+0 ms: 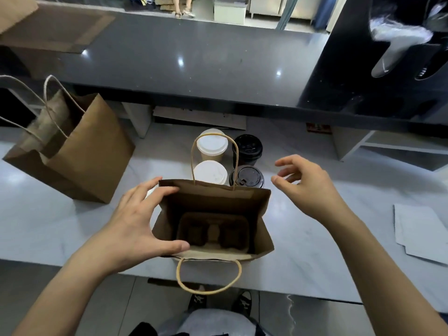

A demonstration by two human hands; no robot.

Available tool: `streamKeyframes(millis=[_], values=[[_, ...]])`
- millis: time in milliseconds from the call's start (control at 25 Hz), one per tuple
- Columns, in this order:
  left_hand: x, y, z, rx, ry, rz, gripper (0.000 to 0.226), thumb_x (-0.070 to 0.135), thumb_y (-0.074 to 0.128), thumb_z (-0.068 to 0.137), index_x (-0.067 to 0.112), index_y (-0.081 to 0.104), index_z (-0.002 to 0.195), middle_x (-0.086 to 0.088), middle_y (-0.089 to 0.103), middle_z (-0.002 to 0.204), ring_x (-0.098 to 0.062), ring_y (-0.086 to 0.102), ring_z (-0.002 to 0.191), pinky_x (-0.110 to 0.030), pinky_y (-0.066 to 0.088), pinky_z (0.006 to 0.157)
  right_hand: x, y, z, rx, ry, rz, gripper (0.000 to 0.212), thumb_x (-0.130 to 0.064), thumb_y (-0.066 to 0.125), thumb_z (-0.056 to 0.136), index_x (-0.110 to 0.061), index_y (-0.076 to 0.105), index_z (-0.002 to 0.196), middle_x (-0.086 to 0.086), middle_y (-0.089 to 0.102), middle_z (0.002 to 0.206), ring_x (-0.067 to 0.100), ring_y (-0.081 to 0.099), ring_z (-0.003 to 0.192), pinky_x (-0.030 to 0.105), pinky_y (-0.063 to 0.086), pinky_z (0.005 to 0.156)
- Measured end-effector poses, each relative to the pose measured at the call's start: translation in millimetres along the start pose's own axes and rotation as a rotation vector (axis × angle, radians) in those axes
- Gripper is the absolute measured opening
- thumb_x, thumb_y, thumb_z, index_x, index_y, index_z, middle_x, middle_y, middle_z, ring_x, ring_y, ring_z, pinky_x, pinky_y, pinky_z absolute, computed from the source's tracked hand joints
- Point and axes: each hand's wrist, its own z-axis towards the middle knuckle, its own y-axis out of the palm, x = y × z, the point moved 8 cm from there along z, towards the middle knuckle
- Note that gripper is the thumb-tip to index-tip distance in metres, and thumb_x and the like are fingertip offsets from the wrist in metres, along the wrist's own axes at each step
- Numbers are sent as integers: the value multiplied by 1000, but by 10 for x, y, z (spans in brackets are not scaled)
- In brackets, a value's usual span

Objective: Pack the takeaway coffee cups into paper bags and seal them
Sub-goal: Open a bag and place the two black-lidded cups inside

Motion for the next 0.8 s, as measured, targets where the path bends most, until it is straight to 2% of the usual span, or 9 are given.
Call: streamKeyframes(millis=[200, 280, 360, 480, 680, 800], values=[[15, 1, -9, -9, 4, -23, 108, 88, 72, 39, 67, 25, 135, 26, 13, 156, -7, 14, 145, -39, 26, 119, 191, 582, 342, -201, -14, -113, 77, -43, 86, 76, -33, 45, 141, -3, 52, 134, 16, 50, 124, 36, 50, 98], [13, 6, -22, -7, 7, -29, 109, 87, 72, 39, 67, 24, 135, 28, 13, 155, -5, 13, 145, -39, 26, 119, 179, 695, 400, -240, -45, -141, 87, -40, 87, 75, -34, 39, 147, -1, 45, 145, 20, 43, 133, 42, 48, 104], [-2, 8, -38, -8, 6, -32, 109, 87, 72, 40, 69, 23, 134, 29, 12, 155, -5, 14, 144, -40, 27, 119, 172, 767, 442, -273, -78, -210, 88, -39, 84, 77, -35, 34, 150, 1, 41, 148, 24, 40, 135, 44, 48, 104], [-11, 20, -56, -18, 2, -42, 107, 88, 73, 41, 72, 20, 133, 27, 12, 156, -7, 14, 146, -42, 29, 120, 192, 844, 480, -299, -102, -284, 84, -35, 82, 80, -37, 33, 148, 2, 42, 145, 26, 44, 130, 40, 50, 100], [-20, 21, -50, -24, -5, -42, 113, 87, 74, 43, 64, 23, 141, 24, 13, 158, -7, 13, 147, -44, 30, 120, 182, 824, 428, -308, -62, -176, 85, -42, 84, 75, -34, 35, 143, -4, 47, 145, 23, 51, 126, 37, 50, 99], [-15, 17, -15, -25, 2, -50, 117, 86, 74, 44, 58, 24, 146, 24, 13, 158, -6, 13, 147, -42, 30, 120, 128, 572, 335, -243, -32, -67, 87, -42, 89, 71, -34, 40, 141, -9, 50, 138, 13, 50, 119, 25, 43, 92]])
